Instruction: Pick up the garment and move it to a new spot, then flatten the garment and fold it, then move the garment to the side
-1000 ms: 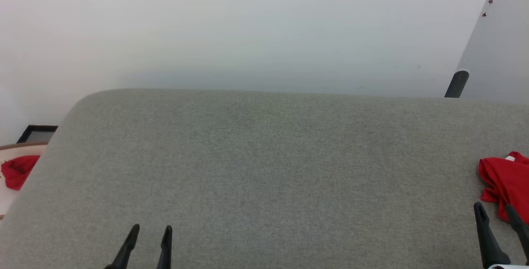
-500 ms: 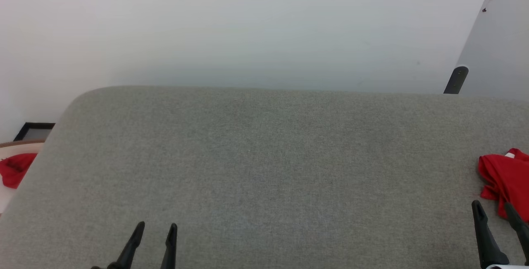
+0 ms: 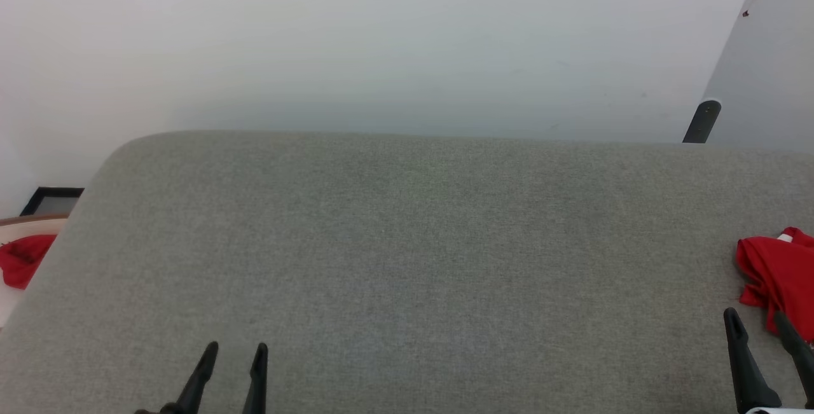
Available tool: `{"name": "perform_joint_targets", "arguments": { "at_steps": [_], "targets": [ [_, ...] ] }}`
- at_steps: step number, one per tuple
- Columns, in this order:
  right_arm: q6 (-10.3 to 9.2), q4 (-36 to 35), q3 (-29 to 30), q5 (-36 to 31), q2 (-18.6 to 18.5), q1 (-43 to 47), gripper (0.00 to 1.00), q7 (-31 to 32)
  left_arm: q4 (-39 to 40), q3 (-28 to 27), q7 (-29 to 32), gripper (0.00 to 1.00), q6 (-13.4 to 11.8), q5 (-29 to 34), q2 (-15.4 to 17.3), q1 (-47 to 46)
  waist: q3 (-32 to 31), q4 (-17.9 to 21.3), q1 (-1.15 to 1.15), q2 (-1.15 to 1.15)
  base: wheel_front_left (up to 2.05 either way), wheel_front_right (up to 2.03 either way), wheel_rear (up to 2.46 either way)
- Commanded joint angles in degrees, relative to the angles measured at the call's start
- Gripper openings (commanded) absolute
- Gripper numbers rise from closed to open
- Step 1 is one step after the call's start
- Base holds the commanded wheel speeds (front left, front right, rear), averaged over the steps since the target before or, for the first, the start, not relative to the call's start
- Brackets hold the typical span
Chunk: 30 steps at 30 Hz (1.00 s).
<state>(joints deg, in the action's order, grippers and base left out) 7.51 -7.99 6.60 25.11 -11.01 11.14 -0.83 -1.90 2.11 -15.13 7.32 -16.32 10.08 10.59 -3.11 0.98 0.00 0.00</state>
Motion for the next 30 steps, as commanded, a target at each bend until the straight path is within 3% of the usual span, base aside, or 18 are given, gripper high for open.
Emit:
{"name": "perform_joint_targets", "arguments": {
  "at_steps": [1,2,3,6,30],
  "targets": [
    [-0.05,0.0,-0.2,0.3,0.1,-0.1,1.00,-0.3,-0.3,-0.1,0.1,1.00,0.0,-0.3,-0.1,0.1,0.0,0.0,0.00,0.00,0.00,0.00,0.00],
    [-0.05,0.0,-0.2,0.3,0.1,-0.2,1.00,-0.3,-0.2,-0.2,0.1,1.00,0.0,-0.4,-0.1,0.0,0.0,0.0,0.00,0.00,0.00,0.00,0.00],
    [0.00,0.2,0.0,0.0,0.1,0.0,0.00,0.0,-0.5,0.0,0.0,0.00,0.0,-0.3,-0.1,0.1,0.0,0.0,0.00,0.00,0.00,0.00,0.00],
    [0.00,2.0,-0.2,0.1,0.9,0.2,0.00,0.1,-2.1,0.2,0.0,0.00,0.0,-0.5,-0.7,0.7,0.0,0.0,0.00,0.00,0.00,0.00,0.00],
    [-0.01,8.0,-0.1,20.4,3.0,-5.3,0.00,2.3,-5.3,-1.5,5.8,0.00,0.0,-24.1,-1.9,-4.8,0.7,-0.2,0.00,0.00,0.00,0.00,0.00]
  ]
}}
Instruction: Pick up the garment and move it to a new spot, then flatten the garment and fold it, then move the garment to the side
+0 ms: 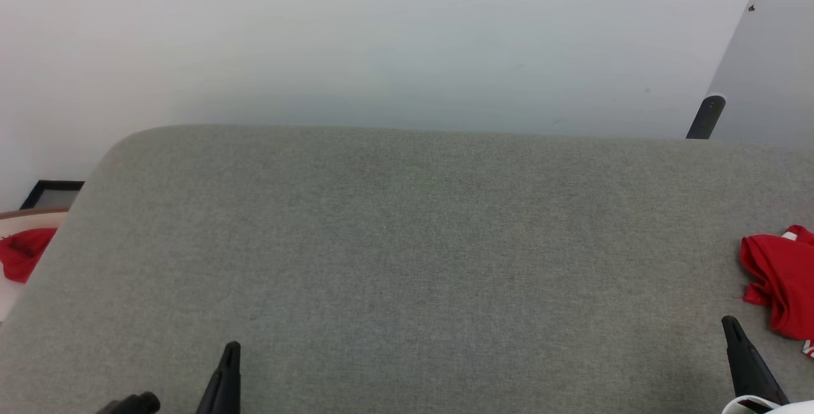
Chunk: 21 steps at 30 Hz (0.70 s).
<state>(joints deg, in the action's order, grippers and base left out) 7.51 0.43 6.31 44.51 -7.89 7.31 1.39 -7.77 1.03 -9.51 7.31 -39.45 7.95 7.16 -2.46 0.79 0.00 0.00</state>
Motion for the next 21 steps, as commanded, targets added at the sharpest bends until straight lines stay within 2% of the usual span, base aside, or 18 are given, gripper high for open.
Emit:
{"name": "perform_joint_targets", "arguments": {
  "at_steps": [1,21],
  "targets": [
    [-0.01,-0.2,0.2,1.7,0.0,-1.7,0.00,0.1,0.5,-0.5,0.4,0.00,0.1,-1.9,0.2,-1.5,0.0,0.0,0.00,0.00,0.00,0.00,0.00],
    [-0.01,3.6,0.2,14.8,1.4,-5.2,0.00,1.6,-1.2,-1.9,4.3,0.00,0.1,-16.8,-0.9,-4.9,0.6,-0.2,0.00,0.00,0.00,0.00,0.00]
  ]
}}
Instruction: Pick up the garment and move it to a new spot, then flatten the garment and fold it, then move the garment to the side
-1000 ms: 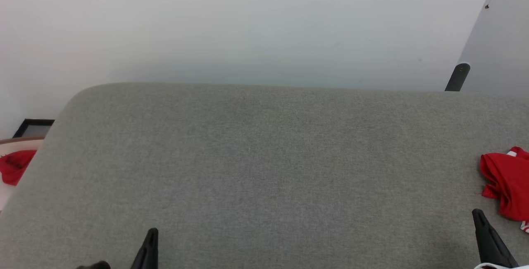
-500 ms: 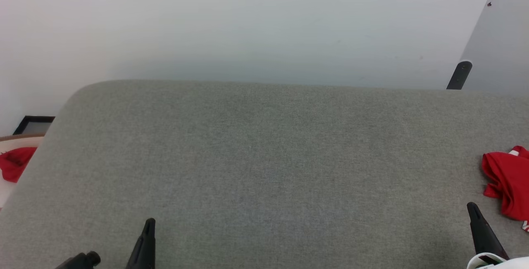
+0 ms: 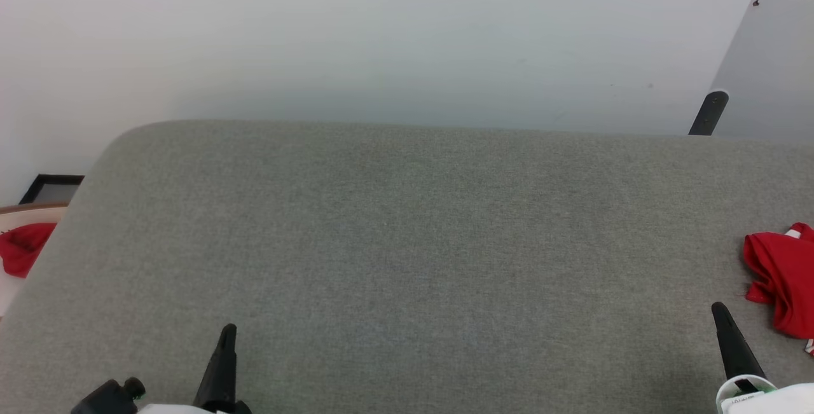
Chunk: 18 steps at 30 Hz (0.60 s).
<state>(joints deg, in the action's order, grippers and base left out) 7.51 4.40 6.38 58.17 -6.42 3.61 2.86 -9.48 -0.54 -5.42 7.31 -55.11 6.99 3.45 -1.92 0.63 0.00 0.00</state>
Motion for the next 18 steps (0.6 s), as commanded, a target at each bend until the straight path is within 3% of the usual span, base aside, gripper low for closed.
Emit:
{"name": "perform_joint_targets", "arguments": {
  "at_steps": [1,18],
  "targets": [
    [-0.01,-0.2,0.1,1.7,0.0,-1.6,0.00,0.2,0.4,-0.4,0.4,0.00,0.1,-1.8,0.0,-1.4,0.0,0.0,0.00,0.00,0.00,0.00,0.00],
    [-0.01,2.4,0.2,10.2,0.9,-4.0,0.00,1.1,-0.9,-1.5,3.1,0.00,0.2,-11.5,-0.8,-3.7,0.5,-0.1,0.00,0.00,0.00,0.00,0.00]
  ]
}}
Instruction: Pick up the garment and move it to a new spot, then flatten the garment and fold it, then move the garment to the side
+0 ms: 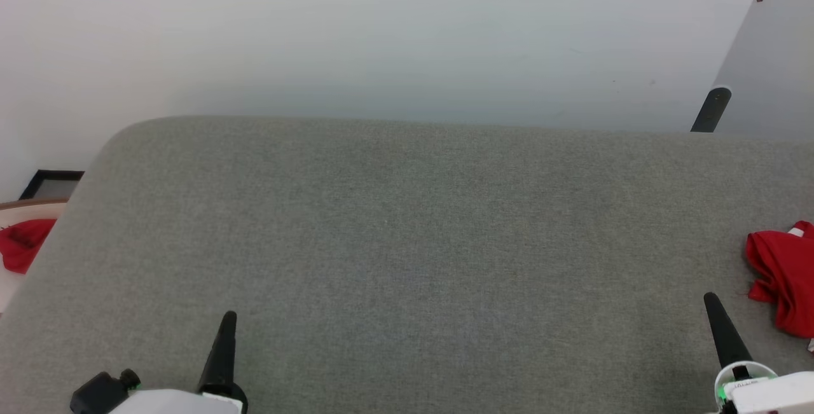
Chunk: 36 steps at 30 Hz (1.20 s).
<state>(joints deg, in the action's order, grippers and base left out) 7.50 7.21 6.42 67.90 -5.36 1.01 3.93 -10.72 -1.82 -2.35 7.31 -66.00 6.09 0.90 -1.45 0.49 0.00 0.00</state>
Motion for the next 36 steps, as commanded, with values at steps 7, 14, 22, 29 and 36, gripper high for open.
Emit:
{"name": "perform_joint_targets", "arguments": {
  "at_steps": [7,14,22,29,36],
  "targets": [
    [0.00,0.6,0.1,3.9,0.2,-2.2,0.00,0.4,-0.1,-0.7,1.2,0.00,0.2,-4.4,-0.2,-2.0,0.2,-0.1,0.00,0.00,0.00,0.00,0.00],
    [-0.01,1.6,0.2,7.0,0.6,-3.1,0.00,0.8,-0.6,-1.2,2.3,0.00,0.2,-7.9,-0.5,-2.8,0.4,-0.1,0.00,0.00,0.00,0.00,0.00],
    [0.00,2.6,0.2,10.4,1.0,-4.0,0.00,1.2,-1.2,-1.6,3.4,0.00,0.2,-11.7,-0.9,-3.7,0.6,-0.2,0.00,0.00,0.00,0.00,0.00],
    [0.00,3.4,0.2,13.2,1.3,-4.7,0.00,1.5,-1.6,-2.0,4.3,0.00,0.2,-14.8,-1.2,-4.4,0.7,-0.2,0.00,0.00,0.00,0.00,0.00],
    [0.00,4.3,0.2,16.0,1.6,-5.4,0.00,1.7,-2.0,-2.5,5.3,0.00,0.2,-17.7,-1.5,-5.1,0.9,-0.3,0.00,0.00,0.00,0.00,0.00]
  ]
}}
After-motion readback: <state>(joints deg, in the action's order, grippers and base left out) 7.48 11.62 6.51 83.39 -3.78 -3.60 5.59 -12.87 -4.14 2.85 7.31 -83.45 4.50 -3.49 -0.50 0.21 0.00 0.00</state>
